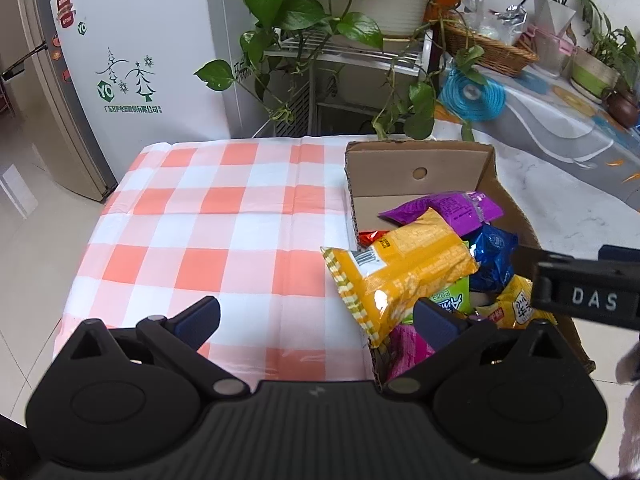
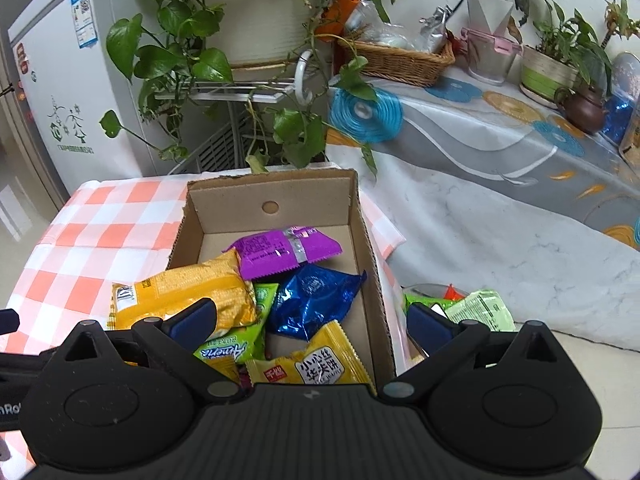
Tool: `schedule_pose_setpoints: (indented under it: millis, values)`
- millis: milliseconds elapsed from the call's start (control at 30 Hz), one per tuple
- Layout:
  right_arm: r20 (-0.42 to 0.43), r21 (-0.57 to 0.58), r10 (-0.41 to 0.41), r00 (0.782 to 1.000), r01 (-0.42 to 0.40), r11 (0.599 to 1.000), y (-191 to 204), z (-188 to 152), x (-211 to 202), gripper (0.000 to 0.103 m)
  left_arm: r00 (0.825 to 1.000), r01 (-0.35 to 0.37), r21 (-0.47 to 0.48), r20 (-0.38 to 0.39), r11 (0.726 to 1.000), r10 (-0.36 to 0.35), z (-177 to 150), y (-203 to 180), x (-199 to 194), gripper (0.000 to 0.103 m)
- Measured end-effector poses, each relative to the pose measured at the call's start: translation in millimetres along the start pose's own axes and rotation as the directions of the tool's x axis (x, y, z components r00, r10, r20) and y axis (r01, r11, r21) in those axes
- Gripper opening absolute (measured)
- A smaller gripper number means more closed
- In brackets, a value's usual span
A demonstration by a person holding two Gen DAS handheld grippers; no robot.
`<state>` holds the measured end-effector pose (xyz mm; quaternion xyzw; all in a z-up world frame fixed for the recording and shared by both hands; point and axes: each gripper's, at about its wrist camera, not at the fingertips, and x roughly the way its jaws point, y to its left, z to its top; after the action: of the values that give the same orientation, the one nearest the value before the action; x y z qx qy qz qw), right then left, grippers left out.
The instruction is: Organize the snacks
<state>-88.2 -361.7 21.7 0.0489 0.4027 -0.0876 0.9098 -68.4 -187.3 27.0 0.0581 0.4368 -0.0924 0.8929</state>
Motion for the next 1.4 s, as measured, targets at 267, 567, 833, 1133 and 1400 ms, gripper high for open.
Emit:
schedule_pose_setpoints:
  millis: [267, 567, 833, 1133, 1400]
  values:
    - [-0.022, 0.004, -0.048, 0.999, 0.048, 0.999, -2, 0, 3, 0.103, 0.999, -0.034, 0.018, -0.017, 0.999, 0.034, 6, -9, 8, 0.102]
    - [-0.045, -0.026, -0.058, 0.997, 0.057, 0.998, 0, 0, 6, 0.103, 0.998, -0.054, 0.006, -0.045, 0.999, 0.054, 12, -8, 18, 0.102]
    - [-0.067, -0.045, -0.041, 0.997, 0.038, 0.998, -1, 2, 8, 0.103, 0.997, -0.041, 0.033, -0.066, 0.999, 0.043, 12, -11, 25, 0.102]
    - [-0.074, -0.037, -0.052, 0.996, 0.05, 0.998, -3, 4, 12, 0.103, 0.997, -0.058, 0.089, -0.052, 0.994, 0.063, 12, -18, 28, 0.102]
    - [-0.074, -0.049, -0.056, 0.996, 0.052, 0.997, -1, 5, 13, 0.103, 0.996, -0.059, 0.098, -0.064, 0.993, 0.066, 12, -18, 34, 0.102]
